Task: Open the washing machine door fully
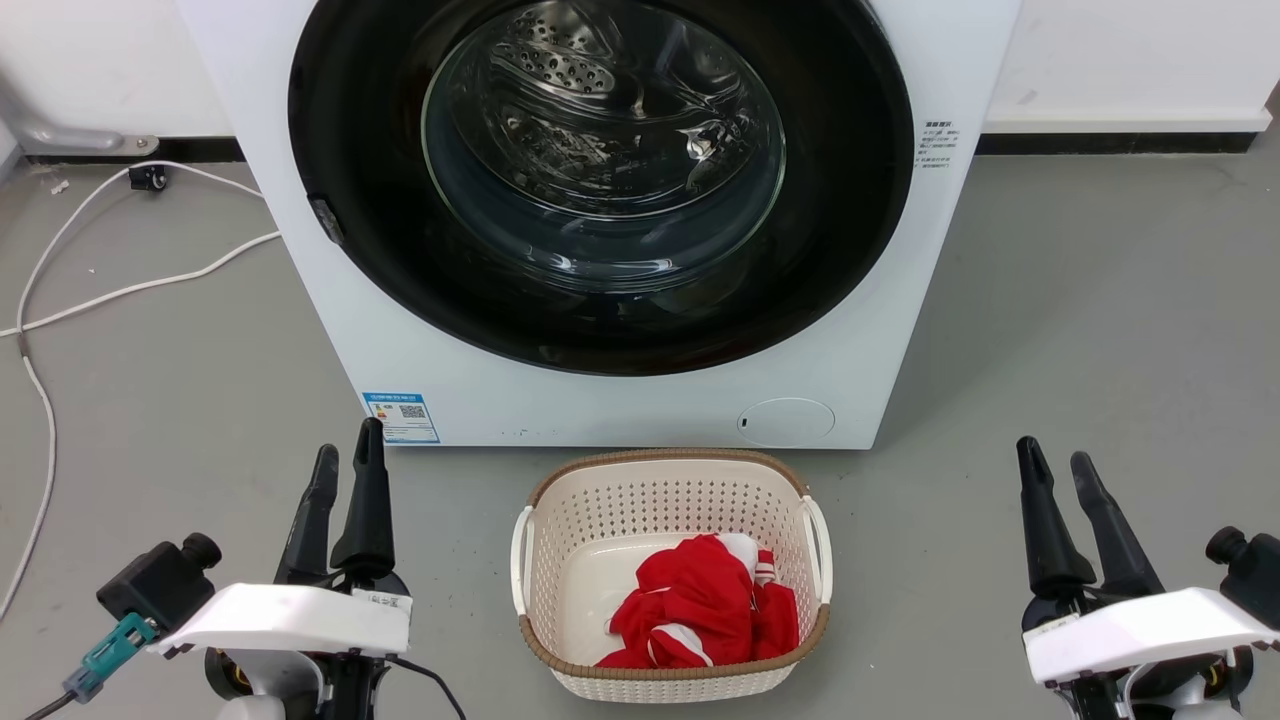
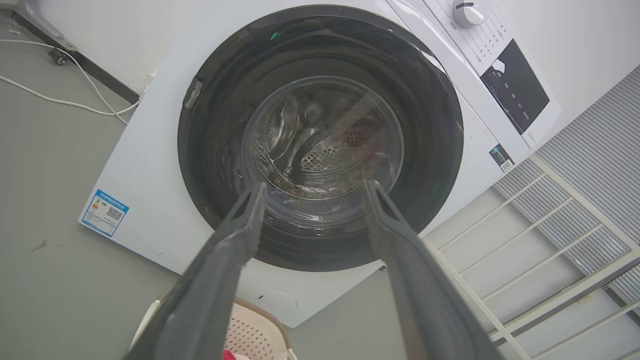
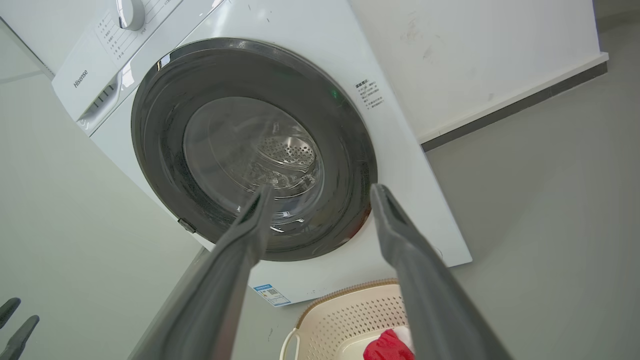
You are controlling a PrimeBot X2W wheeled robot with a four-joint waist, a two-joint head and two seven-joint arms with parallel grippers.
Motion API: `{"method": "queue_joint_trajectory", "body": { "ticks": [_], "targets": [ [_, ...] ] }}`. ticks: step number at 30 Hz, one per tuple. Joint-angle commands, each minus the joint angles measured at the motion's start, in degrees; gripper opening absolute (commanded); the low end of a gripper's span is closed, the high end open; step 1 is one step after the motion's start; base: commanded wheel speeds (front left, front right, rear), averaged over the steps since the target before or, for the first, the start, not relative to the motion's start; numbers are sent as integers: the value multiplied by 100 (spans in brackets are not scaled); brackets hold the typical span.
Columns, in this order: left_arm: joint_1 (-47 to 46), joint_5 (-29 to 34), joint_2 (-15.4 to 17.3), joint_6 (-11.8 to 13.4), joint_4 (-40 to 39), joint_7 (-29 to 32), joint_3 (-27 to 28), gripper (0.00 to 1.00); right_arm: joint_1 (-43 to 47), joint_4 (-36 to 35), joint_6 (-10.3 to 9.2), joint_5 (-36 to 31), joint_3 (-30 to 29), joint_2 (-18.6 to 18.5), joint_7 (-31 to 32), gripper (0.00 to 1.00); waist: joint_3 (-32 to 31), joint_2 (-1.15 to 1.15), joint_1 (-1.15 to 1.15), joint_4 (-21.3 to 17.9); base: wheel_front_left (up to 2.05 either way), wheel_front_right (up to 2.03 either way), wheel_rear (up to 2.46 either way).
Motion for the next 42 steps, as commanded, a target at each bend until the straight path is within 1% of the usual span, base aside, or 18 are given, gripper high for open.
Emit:
{"method": "queue_joint_trajectory", "body": {
  "ticks": [1, 5, 6, 25, 42],
  "targets": [
    [-4, 331, 25, -13, -59, -70, -26, 100, 5, -112, 0, -285, -2, -3, -20, 100, -4, 0, 0, 1, 0, 0, 0],
    [11, 724, 50, -13, -32, -136, -70, 100, 41, -152, 0, -553, -16, -2, -10, 100, -5, 0, 0, 3, 0, 0, 0],
    [11, 724, 50, -13, -32, -136, -70, 100, 41, -152, 0, -553, -16, -2, -10, 100, -5, 0, 0, 3, 0, 0, 0],
    [81, 2197, 53, -15, 97, -422, -93, 100, 181, -290, 0, -1794, -31, 3, -14, 100, -25, 0, 0, 28, 0, 0, 0],
    [120, 3172, 34, -17, 78, -641, -112, 100, 264, -400, 0, -2693, -7, 9, -76, 100, -33, 0, 0, 30, 0, 0, 0]
  ]
}}
